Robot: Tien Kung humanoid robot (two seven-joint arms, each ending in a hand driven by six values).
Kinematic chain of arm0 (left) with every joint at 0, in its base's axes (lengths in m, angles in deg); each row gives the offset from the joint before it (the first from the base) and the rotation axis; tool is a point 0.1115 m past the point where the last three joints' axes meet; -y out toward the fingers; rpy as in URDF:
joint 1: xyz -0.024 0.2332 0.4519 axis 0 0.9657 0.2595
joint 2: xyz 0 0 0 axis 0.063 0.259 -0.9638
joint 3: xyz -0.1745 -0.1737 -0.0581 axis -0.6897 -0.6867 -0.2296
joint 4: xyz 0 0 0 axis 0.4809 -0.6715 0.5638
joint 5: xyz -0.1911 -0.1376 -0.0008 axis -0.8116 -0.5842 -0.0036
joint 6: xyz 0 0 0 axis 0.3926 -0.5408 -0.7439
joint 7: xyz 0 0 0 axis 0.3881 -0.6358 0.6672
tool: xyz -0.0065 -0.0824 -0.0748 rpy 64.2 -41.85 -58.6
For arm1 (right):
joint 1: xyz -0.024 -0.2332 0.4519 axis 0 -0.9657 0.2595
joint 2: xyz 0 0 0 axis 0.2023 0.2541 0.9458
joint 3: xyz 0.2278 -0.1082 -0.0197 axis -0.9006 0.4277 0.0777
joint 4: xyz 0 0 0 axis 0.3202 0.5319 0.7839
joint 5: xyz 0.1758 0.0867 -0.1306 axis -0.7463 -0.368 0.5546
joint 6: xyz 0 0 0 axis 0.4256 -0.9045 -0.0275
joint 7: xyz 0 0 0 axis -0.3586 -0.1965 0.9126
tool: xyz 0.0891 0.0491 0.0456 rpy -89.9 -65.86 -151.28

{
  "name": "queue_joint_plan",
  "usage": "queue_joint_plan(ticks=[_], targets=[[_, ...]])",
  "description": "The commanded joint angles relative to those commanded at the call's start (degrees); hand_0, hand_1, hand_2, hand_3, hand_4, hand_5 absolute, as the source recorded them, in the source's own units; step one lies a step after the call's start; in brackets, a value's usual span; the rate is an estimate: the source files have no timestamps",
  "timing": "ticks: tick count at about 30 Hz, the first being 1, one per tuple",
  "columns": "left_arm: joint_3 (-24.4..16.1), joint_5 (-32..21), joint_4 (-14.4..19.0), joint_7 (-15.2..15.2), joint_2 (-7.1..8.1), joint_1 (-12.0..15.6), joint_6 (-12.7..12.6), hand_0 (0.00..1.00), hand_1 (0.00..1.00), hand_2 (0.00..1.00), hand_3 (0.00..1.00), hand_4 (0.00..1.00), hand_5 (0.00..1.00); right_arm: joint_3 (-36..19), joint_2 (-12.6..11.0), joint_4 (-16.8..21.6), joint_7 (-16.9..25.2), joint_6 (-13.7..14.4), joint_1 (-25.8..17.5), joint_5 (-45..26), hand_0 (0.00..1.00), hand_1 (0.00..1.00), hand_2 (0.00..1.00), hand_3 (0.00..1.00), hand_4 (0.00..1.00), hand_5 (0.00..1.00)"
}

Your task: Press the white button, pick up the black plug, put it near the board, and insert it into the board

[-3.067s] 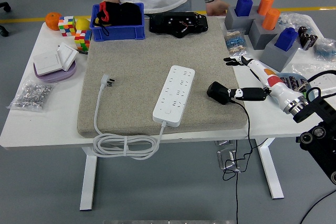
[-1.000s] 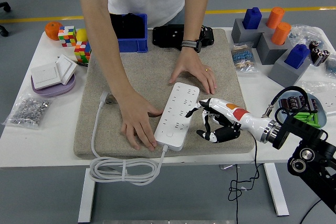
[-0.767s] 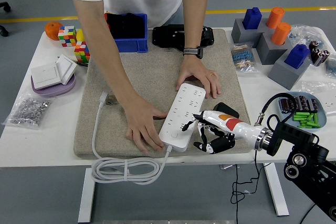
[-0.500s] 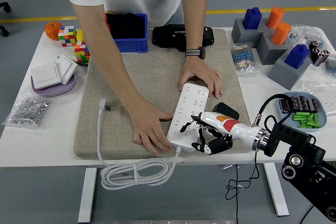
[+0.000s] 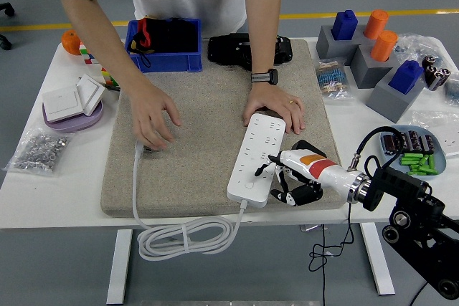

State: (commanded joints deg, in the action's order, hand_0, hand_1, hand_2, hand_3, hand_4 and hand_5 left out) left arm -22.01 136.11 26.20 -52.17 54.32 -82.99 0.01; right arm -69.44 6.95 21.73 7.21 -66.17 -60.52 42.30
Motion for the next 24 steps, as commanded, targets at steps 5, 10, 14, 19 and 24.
queue_joint_plan(ticks=[5, 10, 14, 19, 24], targets=[[0.30, -0.25, 0.00, -0.04, 0.04, -0.05, 0.02, 0.739, 0.719, 0.695, 0.763, 0.686, 0.289, 2.01, -0.19, 1.23, -0.14, -0.08, -0.12, 0.13, 0.002, 0.002, 0.054, 0.654, 0.156, 0.002], [0.21, -0.07, 0.00, 0.03, 0.11, -0.08, 0.00, 0.739, 0.719, 0.695, 0.763, 0.686, 0.289, 3.42, 0.03, 1.26, 0.22, 0.70, 0.78, 0.48, 0.002, 0.002, 0.054, 0.654, 0.156, 0.002], [0.37, -0.23, 0.00, -0.08, 0.11, -0.17, 0.00, 0.738, 0.719, 0.695, 0.764, 0.686, 0.289, 4.26, 0.57, 1.04, 0.30, 1.94, 1.83, 0.90, 0.002, 0.002, 0.054, 0.666, 0.149, 0.002], [0.71, -0.48, 0.00, -0.17, 0.06, -0.16, 0.03, 0.738, 0.720, 0.694, 0.764, 0.686, 0.289, 4.41, 1.34, 0.51, -1.18, 0.89, 2.69, 2.95, 0.002, 0.002, 0.061, 0.707, 0.113, 0.002], [0.34, -0.12, 0.00, 0.05, 0.08, 0.04, 0.02, 0.738, 0.719, 0.695, 0.764, 0.686, 0.289, 4.74, 1.14, 0.42, -2.81, -0.44, 2.96, 6.17, 0.002, 0.002, 0.068, 0.750, 0.057, 0.002]])
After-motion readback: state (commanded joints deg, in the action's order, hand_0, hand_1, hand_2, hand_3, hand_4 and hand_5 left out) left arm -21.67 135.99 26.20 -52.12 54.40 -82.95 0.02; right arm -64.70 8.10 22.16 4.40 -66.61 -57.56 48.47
